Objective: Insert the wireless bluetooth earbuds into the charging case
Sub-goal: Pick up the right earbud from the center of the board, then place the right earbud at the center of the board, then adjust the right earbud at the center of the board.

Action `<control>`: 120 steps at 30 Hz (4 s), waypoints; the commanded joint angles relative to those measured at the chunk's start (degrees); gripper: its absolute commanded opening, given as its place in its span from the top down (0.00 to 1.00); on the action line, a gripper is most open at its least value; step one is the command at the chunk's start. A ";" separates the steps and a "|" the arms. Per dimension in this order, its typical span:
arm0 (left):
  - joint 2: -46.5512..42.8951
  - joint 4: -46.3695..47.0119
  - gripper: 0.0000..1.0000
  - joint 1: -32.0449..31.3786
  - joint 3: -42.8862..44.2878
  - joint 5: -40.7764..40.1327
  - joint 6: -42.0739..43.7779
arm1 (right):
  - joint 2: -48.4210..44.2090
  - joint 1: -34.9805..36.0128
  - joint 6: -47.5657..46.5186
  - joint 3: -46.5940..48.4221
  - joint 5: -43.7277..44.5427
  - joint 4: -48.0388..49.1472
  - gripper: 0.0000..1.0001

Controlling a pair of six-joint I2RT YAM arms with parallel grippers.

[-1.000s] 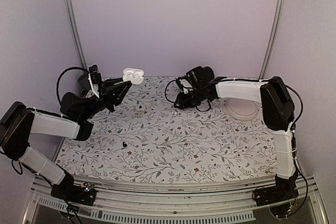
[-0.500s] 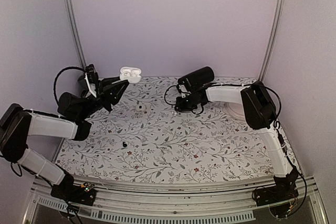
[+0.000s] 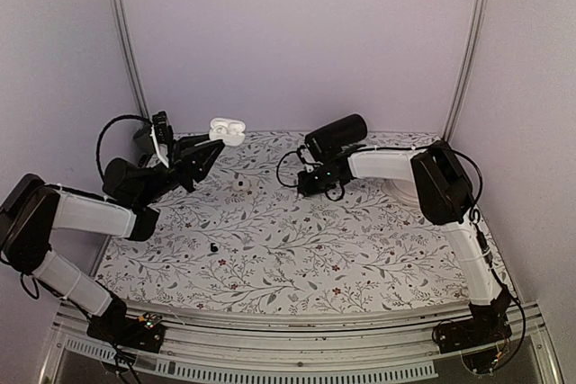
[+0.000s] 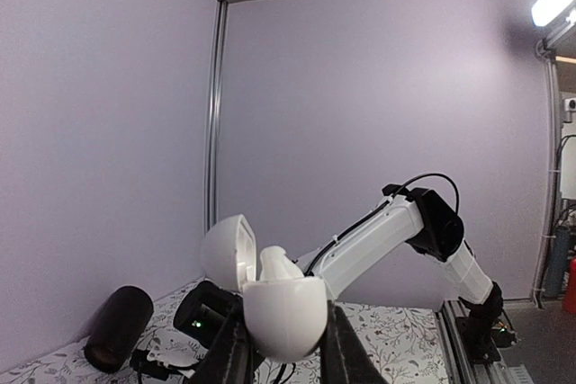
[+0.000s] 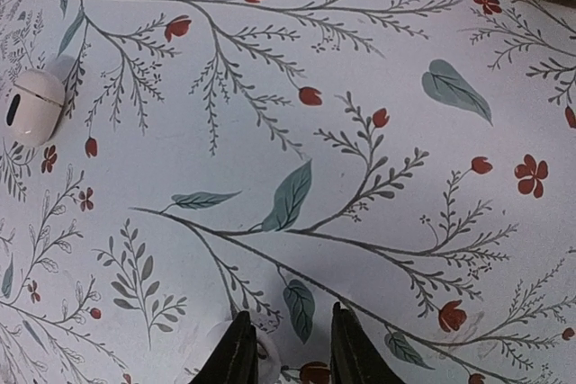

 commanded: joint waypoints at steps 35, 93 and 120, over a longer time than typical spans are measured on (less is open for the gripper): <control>3.86 11.89 1.00 -0.02 1.18 0.90 -3.67 | -35.51 -1.73 18.45 -45.08 -16.21 8.97 0.90; 7.24 14.89 1.00 -1.96 2.81 1.03 -4.10 | -36.17 6.32 20.37 -53.43 -2.13 8.23 0.93; 5.70 13.21 1.00 -2.07 2.68 1.08 -3.50 | -36.92 5.89 0.37 -47.98 -1.80 6.24 0.87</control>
